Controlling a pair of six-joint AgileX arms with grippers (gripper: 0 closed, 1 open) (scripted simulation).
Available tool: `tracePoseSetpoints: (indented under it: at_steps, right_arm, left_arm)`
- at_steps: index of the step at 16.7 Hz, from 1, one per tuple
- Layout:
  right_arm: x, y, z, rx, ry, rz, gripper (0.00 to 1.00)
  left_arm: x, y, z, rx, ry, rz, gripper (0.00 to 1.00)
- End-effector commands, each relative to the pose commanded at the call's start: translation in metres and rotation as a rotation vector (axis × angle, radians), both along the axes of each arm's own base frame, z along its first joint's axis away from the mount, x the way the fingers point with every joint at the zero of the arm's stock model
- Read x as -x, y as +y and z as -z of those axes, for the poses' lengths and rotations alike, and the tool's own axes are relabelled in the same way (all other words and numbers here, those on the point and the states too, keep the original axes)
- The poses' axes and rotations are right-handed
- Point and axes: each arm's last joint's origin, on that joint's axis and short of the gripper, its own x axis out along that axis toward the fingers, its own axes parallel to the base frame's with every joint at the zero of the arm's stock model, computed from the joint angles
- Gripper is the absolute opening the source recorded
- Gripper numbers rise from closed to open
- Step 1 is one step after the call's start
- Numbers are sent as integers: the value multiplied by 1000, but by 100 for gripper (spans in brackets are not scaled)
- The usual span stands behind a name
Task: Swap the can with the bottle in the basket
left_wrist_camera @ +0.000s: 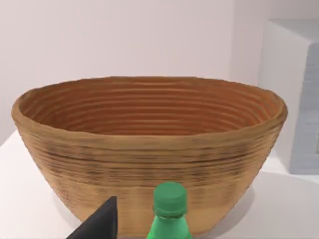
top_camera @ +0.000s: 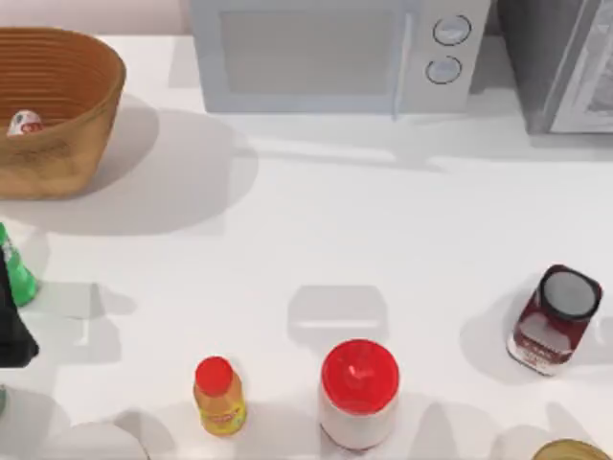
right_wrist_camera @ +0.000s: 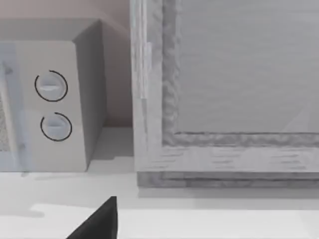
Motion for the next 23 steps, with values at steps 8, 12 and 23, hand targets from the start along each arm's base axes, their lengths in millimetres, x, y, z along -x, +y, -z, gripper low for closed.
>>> tracePoseSetpoints:
  at_steps: [8, 12, 23]
  right_arm:
    - [0, 0, 0, 0, 0, 0, 100]
    - [0, 0, 0, 0, 0, 0, 100]
    - [0, 0, 0, 0, 0, 0, 100]
  left_arm:
    - [-6, 0, -20, 20, 194, -9, 100]
    - [-29, -3, -60, 15, 452, 21, 100]
    - [-175, -9, -152, -52, 849, 53, 100]
